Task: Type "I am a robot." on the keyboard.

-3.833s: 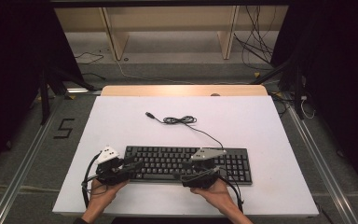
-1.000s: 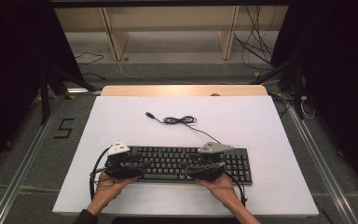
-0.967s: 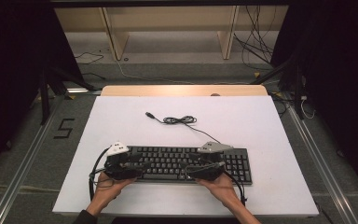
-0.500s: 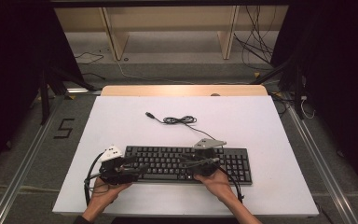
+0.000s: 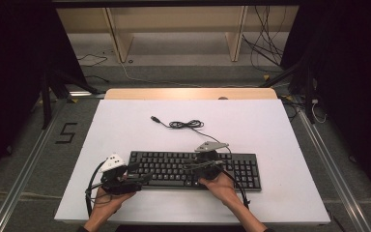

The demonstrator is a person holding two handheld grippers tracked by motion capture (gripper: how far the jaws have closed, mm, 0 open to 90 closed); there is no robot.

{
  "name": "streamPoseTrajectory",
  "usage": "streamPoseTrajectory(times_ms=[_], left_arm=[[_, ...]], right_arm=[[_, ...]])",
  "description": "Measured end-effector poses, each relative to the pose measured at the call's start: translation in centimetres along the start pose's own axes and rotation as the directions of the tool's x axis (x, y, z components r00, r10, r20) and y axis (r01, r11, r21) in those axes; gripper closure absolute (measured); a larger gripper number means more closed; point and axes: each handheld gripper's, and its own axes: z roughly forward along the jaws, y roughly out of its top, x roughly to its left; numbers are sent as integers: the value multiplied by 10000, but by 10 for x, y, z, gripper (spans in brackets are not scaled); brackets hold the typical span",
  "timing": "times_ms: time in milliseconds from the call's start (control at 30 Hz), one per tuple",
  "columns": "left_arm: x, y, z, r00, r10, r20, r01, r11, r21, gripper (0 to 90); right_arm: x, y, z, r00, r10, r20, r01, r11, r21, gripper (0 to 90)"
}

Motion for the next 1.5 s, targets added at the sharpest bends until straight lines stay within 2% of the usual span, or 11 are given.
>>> streamPoseTrajectory(times_ms=[167, 533, 1267, 1300, 1500], left_arm=[[-1, -1, -2, 9999, 121, -68, -122, 9999, -84, 280], [0, -3, -4, 9999, 99, -139, -100, 9999, -87, 268], [0, -3, -5, 9998, 66, -185, -68, 9999, -129, 264], [0, -3, -5, 9998, 71, -182, -73, 9999, -130, 263], [0, -3, -7, 9998, 102, -155, -105, 9997, -222, 263]], right_arm=[[-1, 0, 4, 10000, 37, -12, -37, 10000, 77, 900], [-1, 3, 12, 10000, 59, 40, -60, 9995, 320, 900], [-3, 2, 26, 9983, -65, 572, 10, 9954, 954, 900], [-2, 1, 28, 9977, -162, 656, 88, 9937, 1116, 900], [-1, 0, 28, 9974, -251, 681, 174, 9936, 1112, 900]])
